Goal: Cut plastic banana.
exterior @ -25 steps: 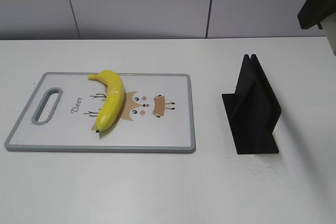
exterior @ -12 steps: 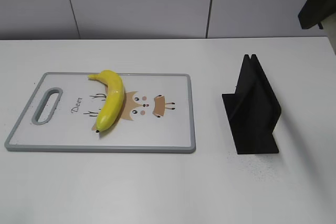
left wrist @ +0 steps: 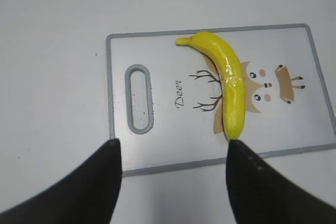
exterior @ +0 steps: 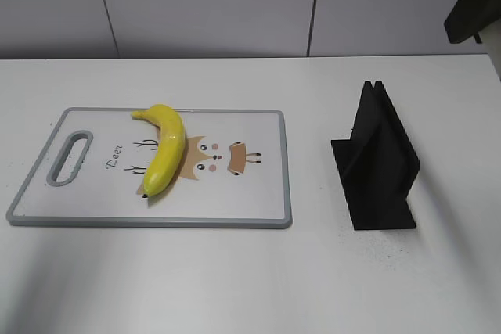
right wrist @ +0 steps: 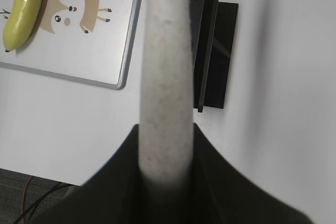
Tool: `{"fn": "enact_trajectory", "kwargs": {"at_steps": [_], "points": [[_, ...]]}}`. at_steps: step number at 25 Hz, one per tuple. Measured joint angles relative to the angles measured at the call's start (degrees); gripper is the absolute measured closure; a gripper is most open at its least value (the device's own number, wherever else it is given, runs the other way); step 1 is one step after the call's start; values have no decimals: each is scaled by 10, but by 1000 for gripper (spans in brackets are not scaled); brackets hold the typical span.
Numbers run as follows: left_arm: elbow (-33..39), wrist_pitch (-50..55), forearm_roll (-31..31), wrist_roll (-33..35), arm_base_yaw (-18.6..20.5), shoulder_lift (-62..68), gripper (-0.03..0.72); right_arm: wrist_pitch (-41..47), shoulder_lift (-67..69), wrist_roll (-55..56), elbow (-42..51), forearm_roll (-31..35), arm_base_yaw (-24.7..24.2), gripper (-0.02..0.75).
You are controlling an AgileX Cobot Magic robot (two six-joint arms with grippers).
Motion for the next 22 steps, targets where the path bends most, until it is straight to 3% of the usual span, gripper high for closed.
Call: {"fn": "enact_trajectory", "kwargs": {"at_steps": [13, 22], "points": [[-30, -39, 19, -28, -189, 210, 105, 0, 0, -1, 0, 5, 0, 557], [-30, -50, 33, -44, -224, 327, 105, -1, 0, 0, 0, 11, 0, 557]]}}
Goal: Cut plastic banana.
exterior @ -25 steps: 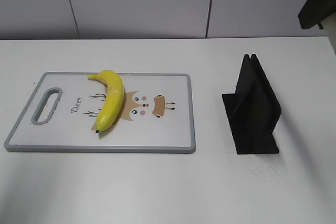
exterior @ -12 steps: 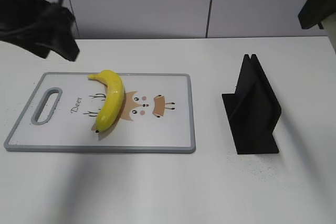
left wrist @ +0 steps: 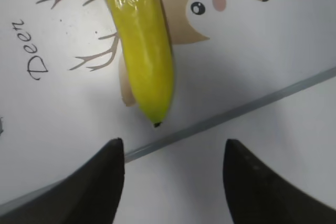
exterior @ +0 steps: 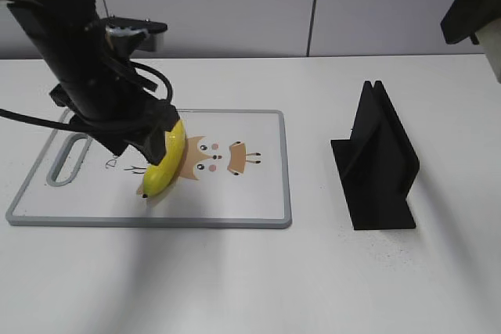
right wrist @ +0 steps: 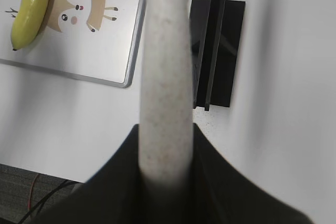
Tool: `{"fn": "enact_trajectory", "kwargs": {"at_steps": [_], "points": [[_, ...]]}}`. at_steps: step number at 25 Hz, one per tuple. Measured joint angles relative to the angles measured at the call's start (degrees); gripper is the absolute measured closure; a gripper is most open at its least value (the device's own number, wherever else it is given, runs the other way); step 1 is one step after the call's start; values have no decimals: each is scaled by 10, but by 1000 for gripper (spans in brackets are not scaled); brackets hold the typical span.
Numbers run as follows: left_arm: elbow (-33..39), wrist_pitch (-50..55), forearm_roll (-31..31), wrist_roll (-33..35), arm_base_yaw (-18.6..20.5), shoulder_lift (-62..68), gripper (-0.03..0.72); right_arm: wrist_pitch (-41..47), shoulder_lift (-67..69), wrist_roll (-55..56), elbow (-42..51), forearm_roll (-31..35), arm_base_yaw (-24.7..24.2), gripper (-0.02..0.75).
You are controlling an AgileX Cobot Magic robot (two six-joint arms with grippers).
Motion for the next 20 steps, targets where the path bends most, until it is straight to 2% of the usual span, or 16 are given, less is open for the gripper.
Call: {"fn": "enact_trajectory", "kwargs": {"at_steps": [6, 10, 16, 20], "points": [[0, -11, 10, -17, 0, 31, 105, 0, 0, 0, 0, 2, 0, 557], [-13, -1, 49, -14, 8, 18, 105, 0, 0, -10, 0, 3, 0, 557], [-62, 69, 65, 95, 68, 5, 105, 1, 22, -129, -6, 15, 0, 557], [-87, 78, 47, 183, 98, -19, 105, 0, 61, -232, -20, 13, 0, 557]]}}
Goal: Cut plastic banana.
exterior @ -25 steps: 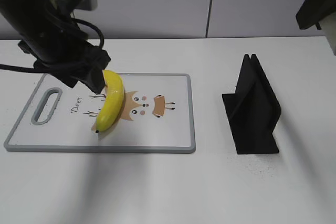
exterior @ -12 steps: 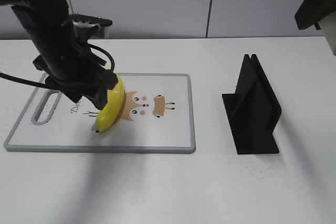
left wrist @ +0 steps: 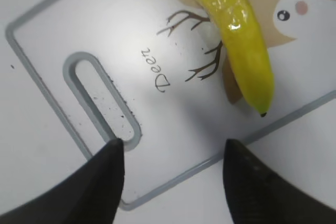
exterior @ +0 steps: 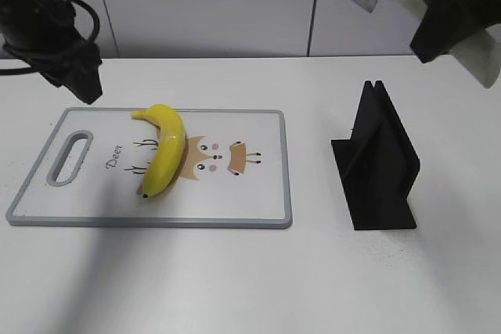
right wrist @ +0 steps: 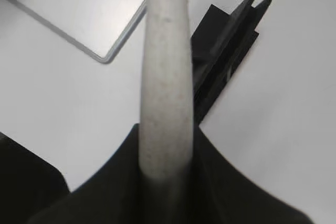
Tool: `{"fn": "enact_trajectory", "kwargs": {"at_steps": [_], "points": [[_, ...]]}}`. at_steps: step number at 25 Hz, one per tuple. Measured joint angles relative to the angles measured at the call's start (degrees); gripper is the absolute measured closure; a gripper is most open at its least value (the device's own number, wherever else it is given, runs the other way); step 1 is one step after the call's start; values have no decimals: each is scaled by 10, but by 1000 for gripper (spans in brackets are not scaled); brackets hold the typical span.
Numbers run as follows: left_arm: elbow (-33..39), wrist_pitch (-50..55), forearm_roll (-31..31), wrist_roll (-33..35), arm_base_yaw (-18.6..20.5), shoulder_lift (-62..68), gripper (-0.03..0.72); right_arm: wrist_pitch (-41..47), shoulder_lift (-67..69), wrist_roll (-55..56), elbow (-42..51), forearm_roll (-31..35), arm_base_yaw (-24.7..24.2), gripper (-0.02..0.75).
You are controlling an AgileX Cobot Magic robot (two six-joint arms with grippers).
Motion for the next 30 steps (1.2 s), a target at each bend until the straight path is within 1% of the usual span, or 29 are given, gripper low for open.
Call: {"fn": "enact_trajectory", "kwargs": {"at_steps": [5, 6, 8, 11, 13, 15, 17, 21, 26, 30], "points": [[-16, -2, -15, 128, 3, -37, 105, 0, 85, -172, -18, -26, 0, 557], [-16, -3, -19, 163, 3, -39, 105, 0, 104, -210, -26, -27, 0, 557], [-16, -2, -30, 233, 3, -40, 105, -1, 134, -287, -53, -29, 3, 557], [-16, -3, -48, 312, 3, -40, 115, -2, 171, -420, -97, -31, 19, 557], [-16, -3, -57, 357, 3, -43, 126, -2, 198, -467, -127, -31, 31, 557], [-16, -5, -64, 405, 3, -48, 140, -2, 225, -491, -161, -31, 41, 557], [-16, -4, -68, 437, 3, -51, 160, -3, 255, -512, -189, -31, 47, 557], [-16, -3, -74, 463, 3, -51, 176, -4, 299, -567, -228, -32, 63, 557], [-16, -3, -136, 516, 3, -51, 183, -24, 326, -592, -235, -26, 83, 557], [-16, -2, -152, 535, 3, -50, 185, -38, 336, -594, -235, -7, 85, 557]]}}
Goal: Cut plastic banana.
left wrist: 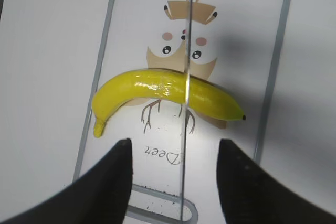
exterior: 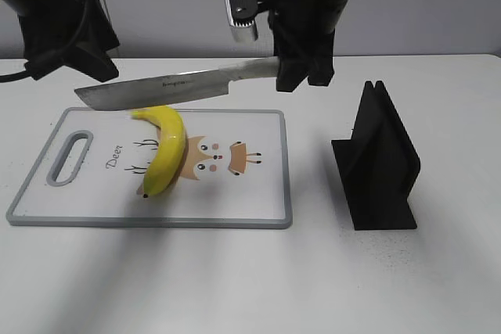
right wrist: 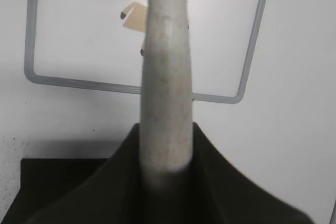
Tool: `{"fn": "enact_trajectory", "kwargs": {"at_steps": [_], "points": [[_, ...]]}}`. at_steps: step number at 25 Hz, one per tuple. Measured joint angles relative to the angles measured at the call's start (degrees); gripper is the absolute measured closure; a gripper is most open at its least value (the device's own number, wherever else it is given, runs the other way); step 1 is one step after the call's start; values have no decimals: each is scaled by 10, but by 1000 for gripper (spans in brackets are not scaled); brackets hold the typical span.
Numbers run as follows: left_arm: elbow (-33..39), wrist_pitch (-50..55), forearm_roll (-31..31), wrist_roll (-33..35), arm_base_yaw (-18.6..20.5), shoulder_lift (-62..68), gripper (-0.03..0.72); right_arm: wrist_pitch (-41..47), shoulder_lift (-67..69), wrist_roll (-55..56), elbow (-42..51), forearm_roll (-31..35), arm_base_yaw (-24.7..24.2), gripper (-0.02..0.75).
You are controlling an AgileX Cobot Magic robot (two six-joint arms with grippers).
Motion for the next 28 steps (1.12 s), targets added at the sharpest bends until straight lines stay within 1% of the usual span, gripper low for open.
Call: {"fn": "enact_trajectory", "kwargs": {"at_steps": [6, 14, 19, 23, 28], "points": [[0, 13, -15, 3, 0, 8, 186, -38, 1, 7, -1, 16, 1, 557], [0, -4, -14, 24, 0, 31, 186, -38, 1, 16, -1, 17, 1, 557], [0, -11, -14, 26, 0, 54, 192, -38, 10, 16, -1, 21, 1, 557], [0, -22, -14, 26, 0, 65, 237, -38, 15, 16, -1, 22, 1, 557], [0, -43, -5, 26, 0, 66, 352, -40, 24, 17, -1, 23, 1, 557]]}}
